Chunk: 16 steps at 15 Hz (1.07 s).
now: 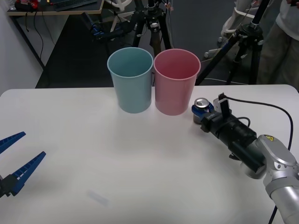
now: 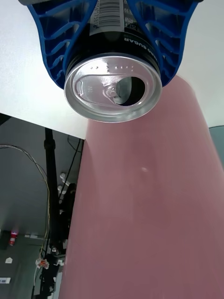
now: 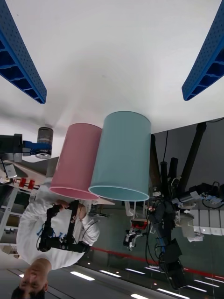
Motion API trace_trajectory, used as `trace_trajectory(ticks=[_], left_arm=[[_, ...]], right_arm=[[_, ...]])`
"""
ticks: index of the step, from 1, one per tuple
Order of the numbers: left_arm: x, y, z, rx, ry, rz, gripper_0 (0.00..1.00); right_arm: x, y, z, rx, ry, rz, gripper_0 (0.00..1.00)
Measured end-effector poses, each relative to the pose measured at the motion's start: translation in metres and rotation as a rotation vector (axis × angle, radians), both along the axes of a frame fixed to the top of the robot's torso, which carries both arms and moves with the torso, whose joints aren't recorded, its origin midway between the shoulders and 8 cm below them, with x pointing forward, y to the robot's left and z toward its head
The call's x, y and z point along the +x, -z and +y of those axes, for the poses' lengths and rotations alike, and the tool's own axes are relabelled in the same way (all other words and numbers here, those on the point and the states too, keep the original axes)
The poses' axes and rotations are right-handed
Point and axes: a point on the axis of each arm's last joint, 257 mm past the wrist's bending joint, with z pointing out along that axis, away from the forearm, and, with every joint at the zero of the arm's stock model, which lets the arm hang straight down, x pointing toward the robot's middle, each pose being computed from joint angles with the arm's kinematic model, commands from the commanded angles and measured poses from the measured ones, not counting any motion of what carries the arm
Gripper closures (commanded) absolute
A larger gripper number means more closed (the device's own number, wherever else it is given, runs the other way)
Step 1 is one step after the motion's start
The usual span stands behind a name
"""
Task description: Grasp the object on the table and drop it into the matching bin: aluminum can to the light blue bin, PET bottle to the pink bin.
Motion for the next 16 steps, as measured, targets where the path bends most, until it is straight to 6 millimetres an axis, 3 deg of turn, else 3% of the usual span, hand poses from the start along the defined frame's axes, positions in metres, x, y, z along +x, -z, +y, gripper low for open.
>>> trace_trajectory(ticks=[5,10,16], left_arm=[[0.0,0.0,0.0,0.0,0.0,0.0,0.0],[0.0,0.0,0.0,0.0,0.0,0.0,0.0],[0.0,0.0,0.0,0.0,0.0,0.0,0.0]], right_arm=[[-0.013,-0.017,-0.013,0.004,-0.03,-0.046,1.0],[-0.045,-0.045,-0.031,0.033,-0.047,-0.101,1.0],[-0.102,-0.082,-0.036,0.152,-0.086,-0.1,1.0]])
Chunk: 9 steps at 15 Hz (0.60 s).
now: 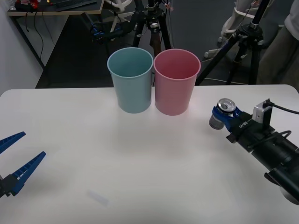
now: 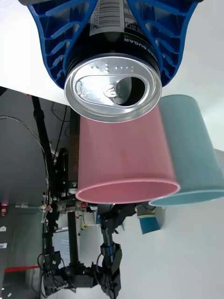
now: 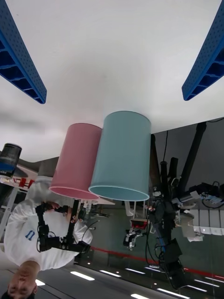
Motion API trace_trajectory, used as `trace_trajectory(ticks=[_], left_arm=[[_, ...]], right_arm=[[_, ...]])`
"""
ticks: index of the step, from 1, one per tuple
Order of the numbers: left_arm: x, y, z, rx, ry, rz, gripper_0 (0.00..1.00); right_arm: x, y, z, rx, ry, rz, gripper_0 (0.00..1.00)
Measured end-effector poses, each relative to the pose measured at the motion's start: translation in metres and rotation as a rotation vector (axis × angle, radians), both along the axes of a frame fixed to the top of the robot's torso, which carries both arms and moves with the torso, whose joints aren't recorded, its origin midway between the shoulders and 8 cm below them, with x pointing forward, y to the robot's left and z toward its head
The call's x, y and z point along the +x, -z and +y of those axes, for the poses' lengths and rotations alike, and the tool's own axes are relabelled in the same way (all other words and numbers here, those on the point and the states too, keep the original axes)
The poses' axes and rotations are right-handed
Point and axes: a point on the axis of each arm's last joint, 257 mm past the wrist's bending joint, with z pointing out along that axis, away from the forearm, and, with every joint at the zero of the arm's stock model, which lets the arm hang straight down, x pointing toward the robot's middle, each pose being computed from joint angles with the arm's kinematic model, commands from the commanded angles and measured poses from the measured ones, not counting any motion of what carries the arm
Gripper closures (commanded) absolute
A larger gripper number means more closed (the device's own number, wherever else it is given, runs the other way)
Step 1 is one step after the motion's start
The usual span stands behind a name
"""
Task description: Grasp the object on the table and drop it into the matching bin: aluminum can to the light blue bin, PET bottle to the pink bin.
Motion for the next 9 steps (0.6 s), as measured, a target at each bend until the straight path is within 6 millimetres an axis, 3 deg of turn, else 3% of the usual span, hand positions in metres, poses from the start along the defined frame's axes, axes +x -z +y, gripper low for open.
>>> trace_trajectory(ticks=[6,9], left_arm=[[0.0,0.0,0.0,0.0,0.0,0.0,0.0],[0.0,0.0,0.0,0.0,0.0,0.0,0.0]], right_arm=[[-0.056,-0.053,0.012,0.094,-0.066,-0.038,1.0],[-0.074,-0.089,0.02,0.092,-0.092,-0.107,1.0]])
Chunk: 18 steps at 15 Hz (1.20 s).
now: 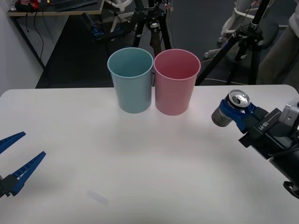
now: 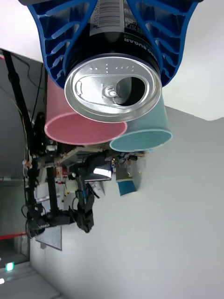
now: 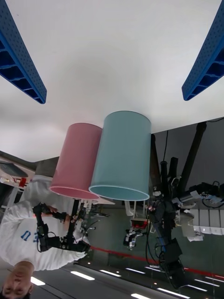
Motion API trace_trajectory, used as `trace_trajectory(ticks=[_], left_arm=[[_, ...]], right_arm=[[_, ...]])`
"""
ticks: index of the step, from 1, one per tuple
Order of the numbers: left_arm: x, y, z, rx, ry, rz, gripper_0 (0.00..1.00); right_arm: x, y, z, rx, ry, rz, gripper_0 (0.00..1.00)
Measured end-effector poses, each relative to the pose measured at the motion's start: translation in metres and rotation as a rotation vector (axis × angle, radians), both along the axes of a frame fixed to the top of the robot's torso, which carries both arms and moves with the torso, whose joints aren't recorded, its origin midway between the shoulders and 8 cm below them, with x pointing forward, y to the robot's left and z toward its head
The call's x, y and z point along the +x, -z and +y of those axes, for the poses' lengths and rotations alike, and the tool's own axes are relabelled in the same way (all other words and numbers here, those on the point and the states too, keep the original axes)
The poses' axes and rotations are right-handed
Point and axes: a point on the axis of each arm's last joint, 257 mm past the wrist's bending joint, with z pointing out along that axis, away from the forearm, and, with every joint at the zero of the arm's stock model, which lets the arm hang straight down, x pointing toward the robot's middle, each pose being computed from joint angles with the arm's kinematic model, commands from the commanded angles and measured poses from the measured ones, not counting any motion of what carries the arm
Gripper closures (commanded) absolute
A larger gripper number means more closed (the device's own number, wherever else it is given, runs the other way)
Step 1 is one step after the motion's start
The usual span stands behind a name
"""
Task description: Grasp the object on the table and drop it into the matching bin: aluminum can to the light blue bin, PET bottle to the pink bin.
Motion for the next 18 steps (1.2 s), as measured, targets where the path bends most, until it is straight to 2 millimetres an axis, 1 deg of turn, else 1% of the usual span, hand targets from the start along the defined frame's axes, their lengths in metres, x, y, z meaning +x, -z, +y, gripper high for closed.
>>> trace_trajectory(ticks=[2,5,8,10,12,15,18], left_arm=[[0.0,0.0,0.0,0.0,0.0,0.0,0.0],[0.0,0.0,0.0,0.0,0.0,0.0,0.0],[0.0,0.0,0.0,0.0,0.0,0.0,0.0],[0.0,0.0,0.0,0.0,0.0,0.0,0.0],[0.0,0.0,0.0,0.0,0.0,0.0,0.0],[0.0,0.0,0.0,0.0,0.0,0.0,0.0],[0.0,0.0,0.0,0.0,0.0,0.0,0.0]], right_arm=[[-0.007,-0.022,0.007,0.01,-0.021,-0.036,1.0],[-0.018,-0.058,0.022,0.082,-0.08,-0.054,1.0],[-0.014,-0.088,0.041,0.104,-0.107,-0.091,1.0],[-0.004,-0.101,0.057,0.115,-0.106,-0.113,1.0],[0.009,-0.109,0.075,0.113,-0.092,-0.133,1.0],[0.034,-0.112,0.109,0.131,-0.108,-0.126,1.0],[0.063,-0.114,0.15,0.136,-0.114,-0.115,1.0]])
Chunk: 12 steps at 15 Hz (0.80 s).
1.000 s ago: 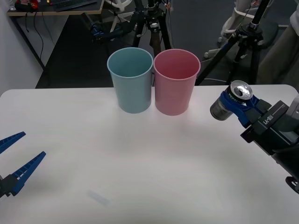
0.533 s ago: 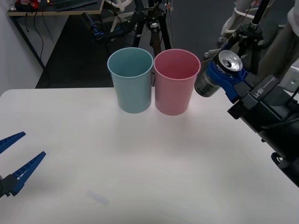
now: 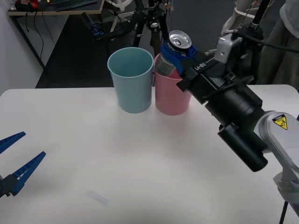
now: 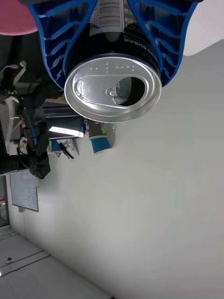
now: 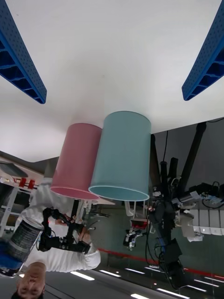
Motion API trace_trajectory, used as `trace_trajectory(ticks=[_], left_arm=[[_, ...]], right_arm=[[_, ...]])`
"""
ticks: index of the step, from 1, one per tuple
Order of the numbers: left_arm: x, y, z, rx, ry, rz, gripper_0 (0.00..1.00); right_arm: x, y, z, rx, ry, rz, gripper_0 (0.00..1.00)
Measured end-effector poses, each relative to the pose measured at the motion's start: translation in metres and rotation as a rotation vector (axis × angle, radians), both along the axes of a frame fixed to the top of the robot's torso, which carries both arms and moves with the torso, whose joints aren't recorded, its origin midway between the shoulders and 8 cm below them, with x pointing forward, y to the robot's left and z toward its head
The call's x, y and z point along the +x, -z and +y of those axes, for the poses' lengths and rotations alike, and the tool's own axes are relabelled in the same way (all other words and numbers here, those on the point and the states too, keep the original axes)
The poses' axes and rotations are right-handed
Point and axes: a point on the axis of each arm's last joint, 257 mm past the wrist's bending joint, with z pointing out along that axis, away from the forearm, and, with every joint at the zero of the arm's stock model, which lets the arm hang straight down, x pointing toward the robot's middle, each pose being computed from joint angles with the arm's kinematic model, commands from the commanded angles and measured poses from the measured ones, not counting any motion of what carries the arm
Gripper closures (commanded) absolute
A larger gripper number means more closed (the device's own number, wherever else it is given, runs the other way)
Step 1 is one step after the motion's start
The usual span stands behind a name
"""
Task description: Grasp the object on the table and drop it into the matching bin: aluminum can to the light blue bin, PET bottle to the pink bin.
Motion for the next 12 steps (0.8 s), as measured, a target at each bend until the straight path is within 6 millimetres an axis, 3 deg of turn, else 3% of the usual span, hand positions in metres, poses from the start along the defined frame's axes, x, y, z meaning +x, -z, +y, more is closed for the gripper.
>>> trace_trajectory(ticks=[5,12], left_arm=[[0.0,0.0,0.0,0.0,0.0,0.0,0.0],[0.0,0.0,0.0,0.0,0.0,0.0,0.0]], right_arm=[[0.051,0.002,0.05,-0.033,0.034,-0.002,1.0],[0.114,0.001,0.089,-0.075,0.127,0.018,1.0]])
